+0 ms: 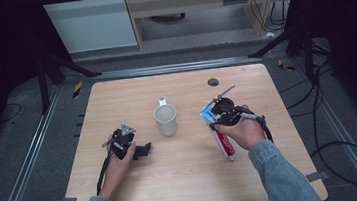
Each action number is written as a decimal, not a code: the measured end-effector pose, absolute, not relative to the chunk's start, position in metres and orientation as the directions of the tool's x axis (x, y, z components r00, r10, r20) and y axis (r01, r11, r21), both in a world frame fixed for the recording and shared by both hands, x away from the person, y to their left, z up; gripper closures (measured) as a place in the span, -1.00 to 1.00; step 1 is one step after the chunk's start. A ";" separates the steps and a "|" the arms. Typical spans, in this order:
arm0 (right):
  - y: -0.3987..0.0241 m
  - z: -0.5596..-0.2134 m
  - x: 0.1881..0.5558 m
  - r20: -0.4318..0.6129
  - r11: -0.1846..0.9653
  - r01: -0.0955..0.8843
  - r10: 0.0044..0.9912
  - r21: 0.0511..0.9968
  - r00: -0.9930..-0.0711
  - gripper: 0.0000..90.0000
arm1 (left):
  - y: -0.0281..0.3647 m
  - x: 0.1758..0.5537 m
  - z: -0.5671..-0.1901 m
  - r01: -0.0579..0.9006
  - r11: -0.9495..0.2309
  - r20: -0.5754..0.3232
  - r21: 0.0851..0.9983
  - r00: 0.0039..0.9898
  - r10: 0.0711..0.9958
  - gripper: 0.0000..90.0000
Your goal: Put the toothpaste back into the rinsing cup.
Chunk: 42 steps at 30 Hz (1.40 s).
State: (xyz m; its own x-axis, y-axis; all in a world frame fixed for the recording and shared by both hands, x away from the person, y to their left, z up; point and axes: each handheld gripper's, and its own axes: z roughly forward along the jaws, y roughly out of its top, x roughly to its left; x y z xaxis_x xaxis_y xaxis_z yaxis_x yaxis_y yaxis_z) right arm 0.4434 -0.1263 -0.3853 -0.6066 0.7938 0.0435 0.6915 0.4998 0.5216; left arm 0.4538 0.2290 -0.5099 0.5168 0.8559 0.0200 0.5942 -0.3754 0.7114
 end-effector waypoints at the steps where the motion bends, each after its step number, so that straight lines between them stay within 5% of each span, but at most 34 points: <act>1: -0.126 -0.384 0.444 0.050 0.490 0.691 0.796 0.532 -0.603 0.64 | 0.229 0.454 -0.510 0.594 -0.377 0.021 0.710 0.518 0.855 -1.00; 42: -0.098 -0.374 0.449 0.116 0.401 0.586 0.750 0.704 -0.652 0.69 | 0.228 0.454 -0.510 0.594 -0.369 0.016 0.715 0.514 0.858 -1.00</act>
